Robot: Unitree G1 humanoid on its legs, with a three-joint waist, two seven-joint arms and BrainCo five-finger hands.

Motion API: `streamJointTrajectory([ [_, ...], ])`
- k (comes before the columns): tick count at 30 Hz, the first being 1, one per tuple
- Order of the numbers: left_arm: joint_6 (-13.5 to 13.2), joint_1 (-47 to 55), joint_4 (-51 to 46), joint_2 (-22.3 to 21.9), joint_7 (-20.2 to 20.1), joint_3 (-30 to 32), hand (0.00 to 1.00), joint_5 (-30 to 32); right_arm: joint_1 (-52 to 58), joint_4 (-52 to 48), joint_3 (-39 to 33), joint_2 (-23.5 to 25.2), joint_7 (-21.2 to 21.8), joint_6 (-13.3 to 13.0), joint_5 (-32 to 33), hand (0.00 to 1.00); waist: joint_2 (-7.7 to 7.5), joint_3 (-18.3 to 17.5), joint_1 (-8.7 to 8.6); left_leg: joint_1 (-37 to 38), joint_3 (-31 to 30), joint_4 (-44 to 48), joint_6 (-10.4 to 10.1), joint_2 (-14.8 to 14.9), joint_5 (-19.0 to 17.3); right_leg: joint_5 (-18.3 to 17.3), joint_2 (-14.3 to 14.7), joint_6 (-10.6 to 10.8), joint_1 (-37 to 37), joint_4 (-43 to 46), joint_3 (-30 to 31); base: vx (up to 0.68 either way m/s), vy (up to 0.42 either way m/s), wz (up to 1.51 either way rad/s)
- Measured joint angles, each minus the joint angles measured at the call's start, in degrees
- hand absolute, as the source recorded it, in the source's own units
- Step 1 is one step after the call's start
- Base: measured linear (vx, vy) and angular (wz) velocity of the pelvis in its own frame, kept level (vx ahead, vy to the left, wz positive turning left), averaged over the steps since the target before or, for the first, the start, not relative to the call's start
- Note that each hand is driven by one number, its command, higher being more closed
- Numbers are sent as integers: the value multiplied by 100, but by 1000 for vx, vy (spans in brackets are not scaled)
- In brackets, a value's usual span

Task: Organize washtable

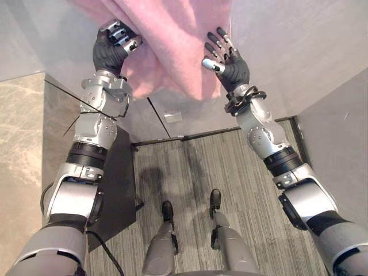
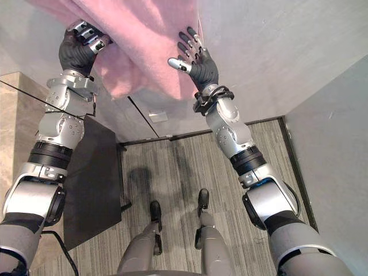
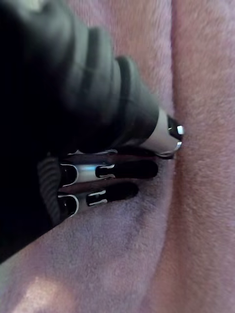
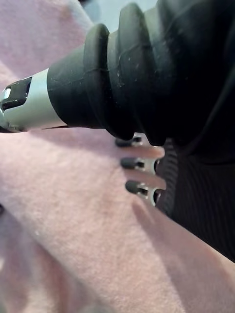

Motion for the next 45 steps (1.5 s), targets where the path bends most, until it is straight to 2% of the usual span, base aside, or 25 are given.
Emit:
streamJointTrajectory([
  [5,-40,39,-234,-53,175,263,0,261,-18,11,-393,252,-254,-55,-205,0,-135,96,0,-3,66,-2,-3,16,-2,-26,22,34,-43,-1,104,-28,52,-6],
  [9,-40,559,-924,-332,704,1091,0,767,362,-2,-1086,289,-361,-123,-252,0,-151,104,-77,31,134,-9,-2,6,-2,-75,16,98,-52,-1,172,-27,38,-9],
  [10,-53,824,-1258,-346,879,1402,0,1030,633,-20,-1482,261,-388,-163,-299,0,-152,104,-131,38,131,-9,-2,12,-3,-76,20,100,-40,-1,157,18,32,-2],
  [15,-92,1995,-2284,-572,1652,2764,0,2035,2485,-280,-2962,28,-503,-201,-470,0,-148,102,-143,312,145,-21,1,58,-104,-75,68,95,228,-1,103,43,48,-3],
  [19,-131,2842,-2706,-859,1794,3180,0,2485,3540,-1062,-3646,94,-503,-255,-493,0,-153,87,-143,457,141,57,46,29,-216,-88,33,109,407,-4,104,29,75,0],
  [21,-115,3262,-2713,-927,1871,3244,0,2700,3940,-1384,-3943,142,-491,-322,-623,0,-159,63,-146,534,127,89,85,-26,-248,-162,-27,181,510,-6,111,-8,77,4],
  [25,-113,3682,-2731,-1049,1871,3462,0,2751,4350,-1475,-4208,193,-493,-368,-679,0,-187,11,-148,668,106,83,107,-50,-283,-244,-60,226,658,-27,87,-10,46,5],
  [27,-109,3944,-2739,-1196,1852,3613,0,2754,4574,-1477,-4340,214,-493,-367,-683,0,-179,-169,-145,684,106,32,106,-53,-281,-285,-61,228,669,-27,55,19,31,8],
  [29,-107,4477,-2861,-1591,1828,3739,0,2724,4845,-1490,-4639,376,-494,-377,-684,0,-139,-447,-142,817,69,-24,100,-38,-260,-343,-44,191,784,-23,21,84,28,5],
  [30,-108,4635,-2938,-1752,1794,3759,0,2684,4923,-1498,-4755,427,-498,-385,-689,0,-116,-470,-143,882,30,-29,100,-38,-260,-362,-44,182,859,-18,-9,105,39,20],
  [31,-112,4982,-3110,-2109,1668,3763,0,2605,5164,-1535,-4991,521,-542,-388,-795,0,-56,-578,-151,953,-38,-37,102,-39,-263,-392,-55,165,971,-7,-103,61,29,22],
  [34,-130,5524,-3241,-2571,1496,3729,0,2441,5477,-1630,-5307,837,-696,-392,-1058,0,17,-734,-146,1040,-80,-63,104,-40,-278,-413,-59,148,1074,-5,-147,69,37,14],
  [35,-182,5829,-3239,-2840,1431,3579,0,2394,5672,-1644,-5454,1087,-772,-395,-1201,0,78,-789,-149,1168,-133,-118,106,-45,-278,-444,-68,169,1202,-4,-213,37,24,16],
  [37,-266,6157,-3235,-3025,1263,3276,0,2375,5923,-1642,-5589,1466,-937,-397,-1417,0,155,-883,-143,1351,-170,-157,116,-45,-287,-496,-75,187,1404,-4,-273,40,35,18],
  [39,-242,6444,-3150,-3125,1074,2993,0,2331,6173,-1639,-5594,1887,-1120,-397,-1601,0,223,-1004,-145,1536,-99,-167,134,-34,-327,-569,-81,188,1575,-16,-272,6,28,1],
  [41,-148,6695,-2767,-3267,934,2696,0,2335,6407,-1548,-5590,2281,-1258,-402,-1607,0,282,-1137,-141,1673,-22,-139,161,-23,-420,-668,-83,201,1701,-27,-259,-7,18,-9],
  [43,27,6915,-2155,-3467,746,2403,0,2234,6534,-949,-5517,2377,-1370,-411,-1524,0,312,-1199,-134,1827,129,-113,158,-10,-508,-680,-72,202,1834,-27,-249,-21,8,-25],
  [45,201,6998,-1658,-3473,583,2199,0,2163,6606,-518,-5535,2378,-1399,-494,-1270,0,320,-1259,-147,1862,250,-110,161,41,-527,-698,-67,228,1852,-25,-274,-39,-5,-30],
])
